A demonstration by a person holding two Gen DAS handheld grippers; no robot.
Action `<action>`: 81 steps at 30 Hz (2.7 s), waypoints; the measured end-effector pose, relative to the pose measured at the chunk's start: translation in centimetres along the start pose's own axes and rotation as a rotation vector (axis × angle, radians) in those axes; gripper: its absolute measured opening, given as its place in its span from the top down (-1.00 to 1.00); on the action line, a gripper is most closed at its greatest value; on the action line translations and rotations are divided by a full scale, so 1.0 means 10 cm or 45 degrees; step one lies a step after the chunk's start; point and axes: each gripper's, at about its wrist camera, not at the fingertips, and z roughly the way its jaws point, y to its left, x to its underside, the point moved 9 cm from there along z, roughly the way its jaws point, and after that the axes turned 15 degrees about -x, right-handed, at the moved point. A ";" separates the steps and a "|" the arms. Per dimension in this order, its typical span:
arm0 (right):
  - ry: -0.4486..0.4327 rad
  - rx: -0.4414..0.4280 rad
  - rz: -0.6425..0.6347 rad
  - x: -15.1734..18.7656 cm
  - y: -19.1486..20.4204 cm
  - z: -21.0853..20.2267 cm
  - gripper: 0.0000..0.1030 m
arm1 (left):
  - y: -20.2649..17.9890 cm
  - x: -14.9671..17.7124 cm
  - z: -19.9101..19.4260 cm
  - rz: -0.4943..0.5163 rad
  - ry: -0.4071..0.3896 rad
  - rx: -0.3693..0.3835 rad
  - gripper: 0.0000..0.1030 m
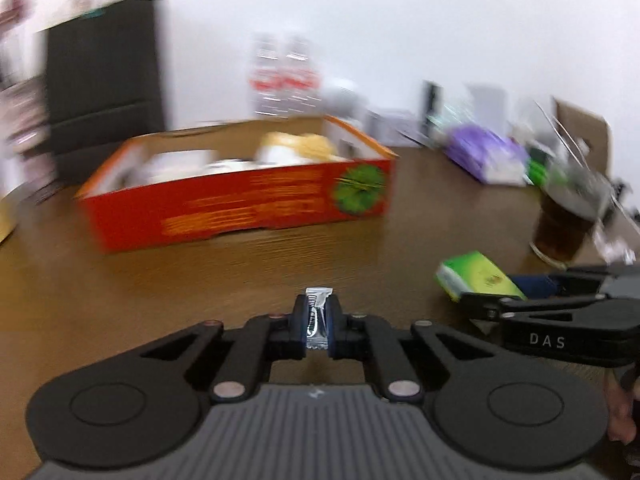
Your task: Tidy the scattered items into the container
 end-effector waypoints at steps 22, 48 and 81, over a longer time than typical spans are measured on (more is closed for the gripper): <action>-0.098 -0.101 -0.163 -1.28 0.95 -0.04 0.15 | 0.97 -1.51 0.44 -0.167 -0.011 0.225 0.82; 0.455 -0.143 0.060 -2.42 0.22 2.89 -0.48 | 0.88 -2.18 3.24 -0.175 0.442 0.045 -0.57; 0.269 -0.038 0.033 -2.14 1.02 0.32 -0.74 | 1.03 -1.78 0.23 0.049 0.144 -0.245 -1.00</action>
